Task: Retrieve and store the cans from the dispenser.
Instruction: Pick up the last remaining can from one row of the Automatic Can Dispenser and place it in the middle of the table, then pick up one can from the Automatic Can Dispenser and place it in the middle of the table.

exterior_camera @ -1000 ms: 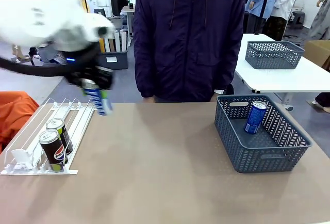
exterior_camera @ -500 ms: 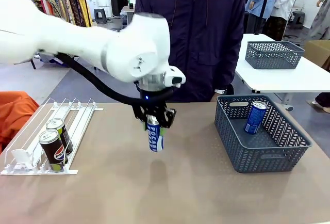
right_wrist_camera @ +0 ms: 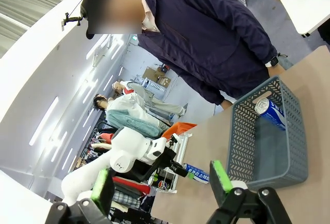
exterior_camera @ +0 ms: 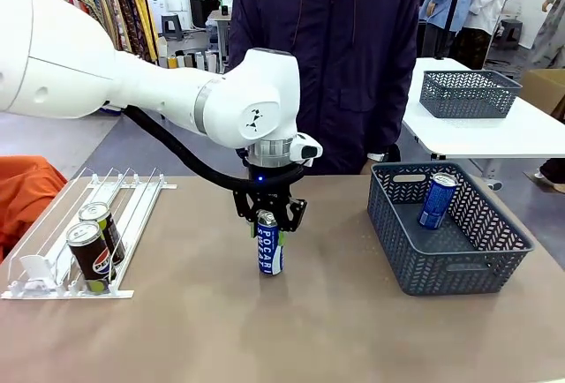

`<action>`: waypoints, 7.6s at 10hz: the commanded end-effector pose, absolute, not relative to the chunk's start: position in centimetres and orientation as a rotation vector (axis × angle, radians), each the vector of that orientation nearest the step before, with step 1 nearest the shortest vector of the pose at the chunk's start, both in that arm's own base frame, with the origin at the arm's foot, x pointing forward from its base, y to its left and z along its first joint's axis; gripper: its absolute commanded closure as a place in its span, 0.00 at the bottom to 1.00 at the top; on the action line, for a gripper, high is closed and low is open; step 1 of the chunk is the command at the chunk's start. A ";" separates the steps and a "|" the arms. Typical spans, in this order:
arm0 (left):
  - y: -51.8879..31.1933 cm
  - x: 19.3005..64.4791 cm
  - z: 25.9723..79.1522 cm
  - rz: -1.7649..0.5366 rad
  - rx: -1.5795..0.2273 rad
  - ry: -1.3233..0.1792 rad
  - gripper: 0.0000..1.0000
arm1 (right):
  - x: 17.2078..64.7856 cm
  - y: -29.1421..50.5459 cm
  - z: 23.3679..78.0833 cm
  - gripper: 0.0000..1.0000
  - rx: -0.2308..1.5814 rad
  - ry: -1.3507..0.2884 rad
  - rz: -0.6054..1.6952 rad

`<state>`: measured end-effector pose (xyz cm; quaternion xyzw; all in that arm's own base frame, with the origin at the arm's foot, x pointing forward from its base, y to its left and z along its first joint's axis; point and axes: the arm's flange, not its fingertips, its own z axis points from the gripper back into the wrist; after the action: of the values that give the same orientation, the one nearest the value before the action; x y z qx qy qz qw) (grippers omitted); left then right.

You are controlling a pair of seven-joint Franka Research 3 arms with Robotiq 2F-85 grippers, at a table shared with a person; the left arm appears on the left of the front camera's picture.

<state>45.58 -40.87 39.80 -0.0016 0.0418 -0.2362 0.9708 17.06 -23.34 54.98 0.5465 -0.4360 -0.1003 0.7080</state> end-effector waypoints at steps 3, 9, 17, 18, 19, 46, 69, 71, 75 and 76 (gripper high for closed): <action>-40.7 45.1 40.6 -0.467 0.021 0.073 0.40 | 17.5 -23.3 55.3 0.00 1.223 -1.004 -0.205; -37.0 41.1 47.8 -0.445 -0.009 -0.098 0.00 | 17.5 -23.3 55.3 0.00 1.223 -1.004 -0.205; 2.6 36.7 60.9 -0.143 -0.826 -0.246 0.00 | 17.5 -23.3 55.3 0.00 1.223 -1.004 -0.205; 8.2 35.5 58.3 -0.101 -1.008 -0.264 0.00 | 17.5 -23.3 55.3 0.00 1.223 -1.004 -0.205; 12.6 34.3 54.4 -0.005 -1.149 -0.280 0.00 | 17.5 -23.3 55.3 0.00 1.223 -1.004 -0.205; -2.9 39.7 48.6 0.046 -0.182 -0.210 0.00 | 17.5 -23.3 55.3 0.00 1.223 -1.004 -0.205; -6.6 41.7 41.6 0.060 -0.017 -0.019 0.26 | 17.5 -23.3 55.3 0.00 1.223 -1.004 -0.205; -6.6 41.7 41.6 0.059 -0.017 -0.014 1.00 | 17.5 -23.3 55.3 0.00 1.223 -1.004 -0.205; -6.6 41.5 41.7 0.078 -0.018 0.022 1.00 | 17.5 -23.3 55.3 0.00 1.223 -1.004 -0.205; -6.6 41.5 41.8 0.079 -0.036 0.021 1.00 | 17.5 -23.3 55.3 0.00 1.223 -1.004 -0.205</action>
<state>41.41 -6.37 41.57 -0.0175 0.0022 0.0275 0.9995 17.07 -23.38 54.94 0.5464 -0.4358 -0.1012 0.7081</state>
